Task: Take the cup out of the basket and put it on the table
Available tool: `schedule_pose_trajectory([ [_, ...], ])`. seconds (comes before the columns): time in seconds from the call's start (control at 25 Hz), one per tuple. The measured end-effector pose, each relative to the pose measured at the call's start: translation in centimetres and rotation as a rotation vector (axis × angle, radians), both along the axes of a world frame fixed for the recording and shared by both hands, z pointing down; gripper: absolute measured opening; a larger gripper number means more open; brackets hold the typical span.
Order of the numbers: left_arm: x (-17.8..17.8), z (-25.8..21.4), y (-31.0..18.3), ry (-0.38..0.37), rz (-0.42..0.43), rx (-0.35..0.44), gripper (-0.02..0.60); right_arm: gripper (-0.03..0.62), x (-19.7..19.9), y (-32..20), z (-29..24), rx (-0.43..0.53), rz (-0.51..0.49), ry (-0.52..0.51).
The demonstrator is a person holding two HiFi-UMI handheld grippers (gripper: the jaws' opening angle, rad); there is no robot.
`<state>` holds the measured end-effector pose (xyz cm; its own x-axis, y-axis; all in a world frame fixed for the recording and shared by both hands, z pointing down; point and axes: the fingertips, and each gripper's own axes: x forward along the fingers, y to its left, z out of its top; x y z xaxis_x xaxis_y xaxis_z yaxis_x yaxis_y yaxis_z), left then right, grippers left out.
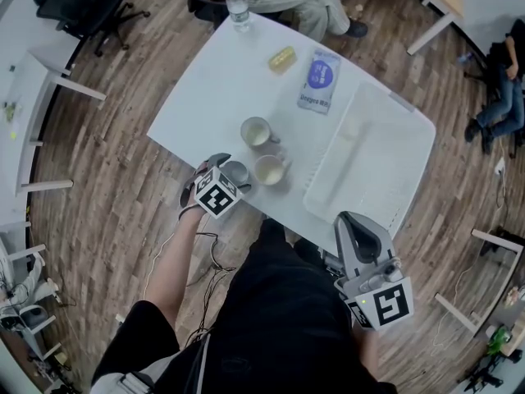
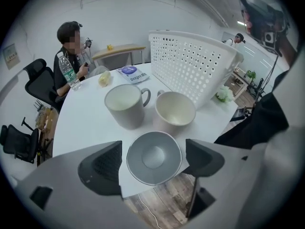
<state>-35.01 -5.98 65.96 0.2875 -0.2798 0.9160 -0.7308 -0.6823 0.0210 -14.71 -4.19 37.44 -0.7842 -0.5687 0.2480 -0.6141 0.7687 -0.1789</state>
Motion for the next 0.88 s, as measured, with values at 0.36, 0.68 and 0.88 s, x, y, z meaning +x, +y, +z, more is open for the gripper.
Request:
schedule_pose_trajectory([
  [0.36, -0.8, -8.8, -1.8, 0.07, -0.095, 0.237, 0.405, 0.026, 0.9, 0.4, -0.6, 0.024, 0.02, -0.014],
  [0.68, 7.3, -24.1, -3.5, 0.418, -0.077, 0.594, 0.209, 0.026, 3.3, 0.9, -1.3, 0.066, 0.08, -0.043],
  [0.88, 14.6, -27.6, -3.1, 0.674, -0.034, 0.647, 0.025, 0.026, 6.0, 1.2, -2.3, 0.098, 0.128, -0.07],
])
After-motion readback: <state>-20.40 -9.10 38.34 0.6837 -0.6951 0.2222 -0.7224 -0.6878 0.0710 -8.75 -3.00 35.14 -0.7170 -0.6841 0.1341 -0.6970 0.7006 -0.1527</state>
